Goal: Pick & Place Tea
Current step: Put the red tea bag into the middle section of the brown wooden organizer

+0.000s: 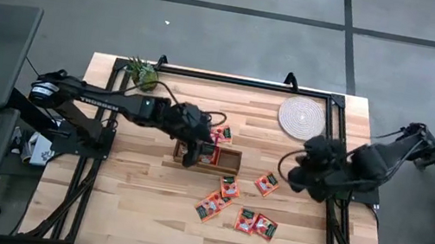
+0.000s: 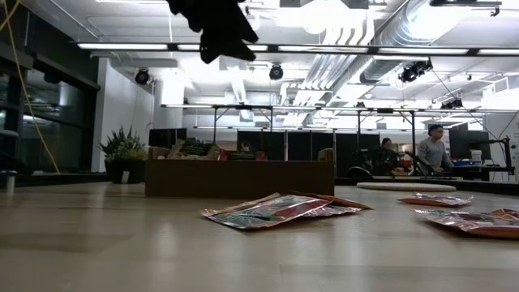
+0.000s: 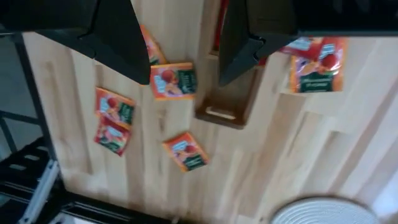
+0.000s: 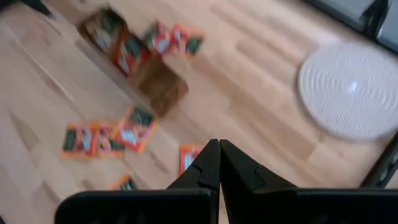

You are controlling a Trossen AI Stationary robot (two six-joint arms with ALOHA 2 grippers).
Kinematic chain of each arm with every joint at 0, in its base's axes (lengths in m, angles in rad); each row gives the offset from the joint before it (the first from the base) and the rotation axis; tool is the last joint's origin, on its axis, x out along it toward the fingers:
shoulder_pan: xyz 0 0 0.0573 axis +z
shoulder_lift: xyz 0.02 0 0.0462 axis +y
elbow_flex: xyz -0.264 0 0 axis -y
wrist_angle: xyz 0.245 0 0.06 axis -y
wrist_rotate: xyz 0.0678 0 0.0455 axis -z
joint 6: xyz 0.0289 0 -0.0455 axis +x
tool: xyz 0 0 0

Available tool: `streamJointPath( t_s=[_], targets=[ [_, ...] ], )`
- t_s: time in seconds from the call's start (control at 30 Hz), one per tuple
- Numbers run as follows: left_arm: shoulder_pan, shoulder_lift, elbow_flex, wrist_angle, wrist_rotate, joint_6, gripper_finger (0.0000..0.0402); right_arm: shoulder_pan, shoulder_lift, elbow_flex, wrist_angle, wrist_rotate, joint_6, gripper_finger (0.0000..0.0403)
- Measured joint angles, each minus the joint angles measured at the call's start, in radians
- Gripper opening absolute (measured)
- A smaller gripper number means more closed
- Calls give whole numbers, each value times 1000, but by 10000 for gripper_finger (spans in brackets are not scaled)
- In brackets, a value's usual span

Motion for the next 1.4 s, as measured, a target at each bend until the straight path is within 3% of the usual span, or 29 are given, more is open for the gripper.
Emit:
streamJointPath(
  t_s=[0.13, 0.4, 0.63, 0.93, 1.13, 1.23, 1.4],
  targets=[
    [-42, 17, 1, 61, -26, -29, 186, 48, -13, -158, 112, -92, 88, 0],
    [-86, 62, 2, 153, -40, -94, 186, 114, -16, -453, 594, -182, 165, 0],
    [-122, 141, 2, 271, 55, -174, 185, 162, -15, -574, 755, -242, 230, 0],
    [-152, 290, 84, 371, 128, -223, 185, 187, -14, -594, 762, -310, 246, 0],
    [-156, 401, 267, 295, 158, -152, 185, 193, -13, -594, 707, -380, 264, 0],
    [-156, 456, 362, 160, 172, -171, 185, 216, -13, -594, 658, -404, 324, 0],
    [-164, 570, 490, 133, 252, -136, 185, 272, -13, -594, 606, -413, 410, 0]
  ],
)
